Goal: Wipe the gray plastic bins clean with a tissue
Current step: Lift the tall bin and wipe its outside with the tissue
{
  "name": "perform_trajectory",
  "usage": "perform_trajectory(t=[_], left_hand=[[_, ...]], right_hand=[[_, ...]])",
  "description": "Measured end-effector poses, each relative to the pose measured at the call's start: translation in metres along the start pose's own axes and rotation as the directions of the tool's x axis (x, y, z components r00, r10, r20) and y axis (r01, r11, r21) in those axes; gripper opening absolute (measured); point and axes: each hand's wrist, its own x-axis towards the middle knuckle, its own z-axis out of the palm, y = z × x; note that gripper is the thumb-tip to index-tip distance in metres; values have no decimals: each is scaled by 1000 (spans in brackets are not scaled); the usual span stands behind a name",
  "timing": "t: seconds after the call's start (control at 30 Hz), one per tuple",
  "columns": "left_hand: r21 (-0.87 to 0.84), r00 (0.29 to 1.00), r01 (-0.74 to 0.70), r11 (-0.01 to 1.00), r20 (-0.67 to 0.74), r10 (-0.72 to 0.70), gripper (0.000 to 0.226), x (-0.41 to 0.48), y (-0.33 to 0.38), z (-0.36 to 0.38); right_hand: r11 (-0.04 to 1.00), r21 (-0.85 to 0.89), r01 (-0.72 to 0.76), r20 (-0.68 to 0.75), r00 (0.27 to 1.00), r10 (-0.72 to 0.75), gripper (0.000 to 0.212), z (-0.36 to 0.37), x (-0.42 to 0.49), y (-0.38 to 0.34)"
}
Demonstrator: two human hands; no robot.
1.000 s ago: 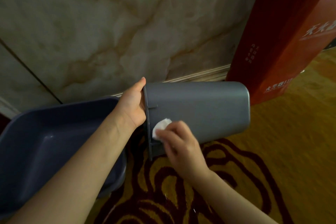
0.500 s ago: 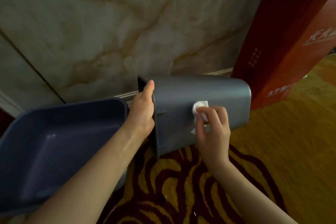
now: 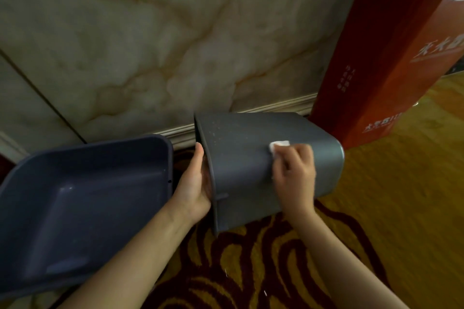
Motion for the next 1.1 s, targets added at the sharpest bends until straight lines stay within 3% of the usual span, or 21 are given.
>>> perform_trajectory(t=[0.1, 0.23, 0.33, 0.4, 0.47, 0.63, 0.77, 0.93, 1.0, 1.1], left_hand=[[11, 998, 69, 998, 2, -69, 49, 1, 5, 1], [-40, 991, 131, 991, 7, -131, 51, 4, 22, 9], [-25, 987, 159, 987, 25, -158, 54, 5, 21, 12], [-54, 984, 178, 983, 40, -176, 58, 4, 13, 11], [-97, 978, 206, 974, 53, -202, 62, 1, 5, 9], [-82, 971, 238, 968, 22, -237, 60, -2, -3, 4], [-50, 969, 246, 968, 14, -246, 54, 2, -8, -1], [-35, 986, 169, 985, 8, -168, 52, 19, 5, 0], [-41, 993, 120, 992, -11, -121, 50, 29, 10, 4], [-70, 997, 63, 996, -46, -66, 51, 42, 17, 6]], right_hand=[[980, -35, -194, 14, 981, 194, 11, -4, 9, 7], [959, -58, -278, 24, 960, 280, 13, -6, 4, -2], [994, 17, -108, 122, 987, 105, 8, -1, 0, -34], [998, 43, 39, 256, 965, -48, 7, 12, -7, -55], [997, 8, 80, 356, 931, -77, 14, 24, -16, -64], [994, -68, 85, 283, 957, -62, 10, 22, -21, -42], [978, -188, -94, 187, 974, 130, 14, 5, 2, 3], [915, -261, -308, 37, 944, 329, 21, -17, 18, 36], [938, -227, -260, 41, 960, 276, 20, -13, 15, 23], [995, -81, -64, 226, 971, 81, 14, 11, 4, -19]])
